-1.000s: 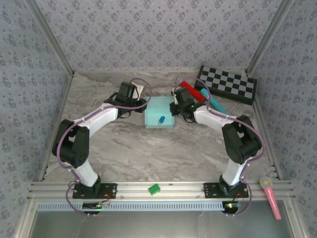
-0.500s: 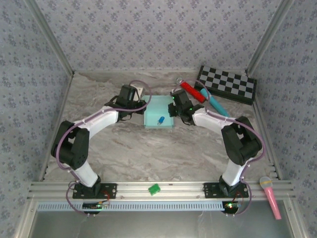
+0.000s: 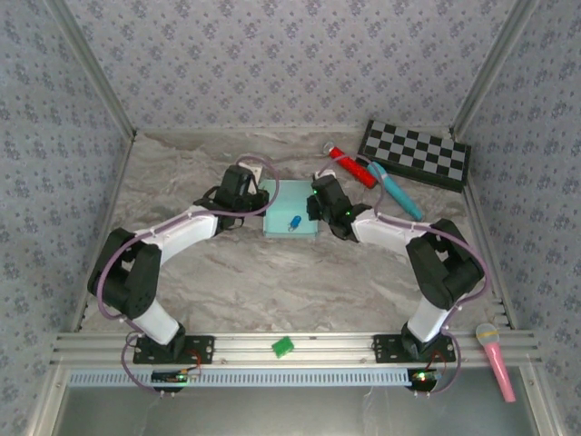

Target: Fold the paper box

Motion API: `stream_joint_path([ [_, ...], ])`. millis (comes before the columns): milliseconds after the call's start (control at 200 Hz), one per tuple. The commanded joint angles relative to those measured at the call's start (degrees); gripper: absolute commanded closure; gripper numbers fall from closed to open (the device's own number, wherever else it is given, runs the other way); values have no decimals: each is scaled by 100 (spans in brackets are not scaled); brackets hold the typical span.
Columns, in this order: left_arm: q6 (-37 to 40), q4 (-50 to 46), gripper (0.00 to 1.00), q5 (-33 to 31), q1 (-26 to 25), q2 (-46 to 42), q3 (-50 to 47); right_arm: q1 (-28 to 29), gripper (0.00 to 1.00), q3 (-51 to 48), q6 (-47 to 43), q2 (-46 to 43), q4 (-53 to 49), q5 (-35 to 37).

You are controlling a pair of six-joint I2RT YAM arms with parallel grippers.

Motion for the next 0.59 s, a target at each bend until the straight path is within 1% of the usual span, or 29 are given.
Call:
stream_joint_path([
  [0,-158,507,87,-91,-71,-188,-180,131,86,-297,220,-206,822,299],
  [155,-247,915,87,-172,-116,-215,-414,246,86,-585,273,-234,1431,502],
  [355,-331,1223,86,-335,-194,-307,-647,378,86,-692,298,-196,1736,753],
  [590,-377,1635,86,-466,-265,-282,-870,462,86,-845,350,-43,2370,932],
])
